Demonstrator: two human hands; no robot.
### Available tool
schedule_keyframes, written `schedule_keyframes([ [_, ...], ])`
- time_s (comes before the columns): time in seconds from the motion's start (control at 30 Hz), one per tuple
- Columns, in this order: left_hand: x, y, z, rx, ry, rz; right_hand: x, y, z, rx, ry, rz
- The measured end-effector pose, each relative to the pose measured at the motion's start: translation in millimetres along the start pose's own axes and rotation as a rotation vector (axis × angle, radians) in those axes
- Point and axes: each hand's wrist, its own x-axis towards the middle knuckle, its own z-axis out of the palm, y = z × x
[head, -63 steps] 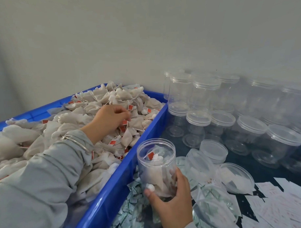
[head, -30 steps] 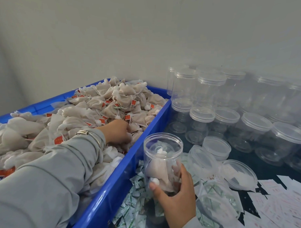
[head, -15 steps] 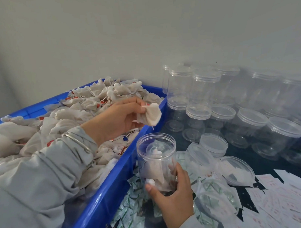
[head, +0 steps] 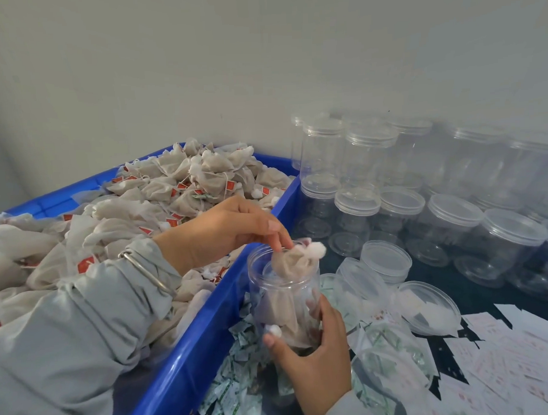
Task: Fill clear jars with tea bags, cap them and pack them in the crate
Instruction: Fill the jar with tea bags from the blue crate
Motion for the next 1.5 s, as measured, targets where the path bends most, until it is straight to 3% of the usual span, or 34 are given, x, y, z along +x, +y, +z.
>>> schedule_keyframes([
  [0.07, -1, 0, -1, 0.0, 0.02, -0.008, 0, -2, 1, 0.007, -0.001, -0.01],
  [0.13, 1, -1, -8, 0.002, 0.14, -0.039, 0, -4, 2, 0.013, 0.014, -0.028],
  [0.23, 5, -15, -34, 0.1, 0.586, -0.197, 0, -4, 1, 0.019, 0.039, -0.017],
  [0.3, 4, -31, -56, 0.381, 0.814, -0.342, 1, -4, 0, 0.038, 0.044, -0.008],
  [0.37, 1, -47, -69, 0.685, 0.771, -0.448, 0, -5, 0, 0.049, 0.04, -0.008],
  [0.47, 0, -62, -66, 0.91, 0.475, -0.543, 0, -5, 0, 0.051, 0.04, -0.025],
  [0.67, 8, -69, -40, 1.069, 0.035, -0.577, 0, -5, -2, 0.016, 0.017, -0.049],
  [0.77, 9, -70, -36, 1.032, -0.057, -0.545, -1, -7, 0, 0.027, 0.029, -0.04],
  [1.27, 11, -74, -48, 1.125, 0.081, -0.639, -3, -9, -2, -0.018, 0.002, -0.019],
  [1.4, 9, -69, -56, 1.088, 0.268, -0.524, -3, -10, -2, -0.01, -0.005, -0.03],
  [1.5, 10, -58, -56, 0.977, 0.497, -0.43, -2, -9, -3, -0.002, -0.004, -0.024],
])
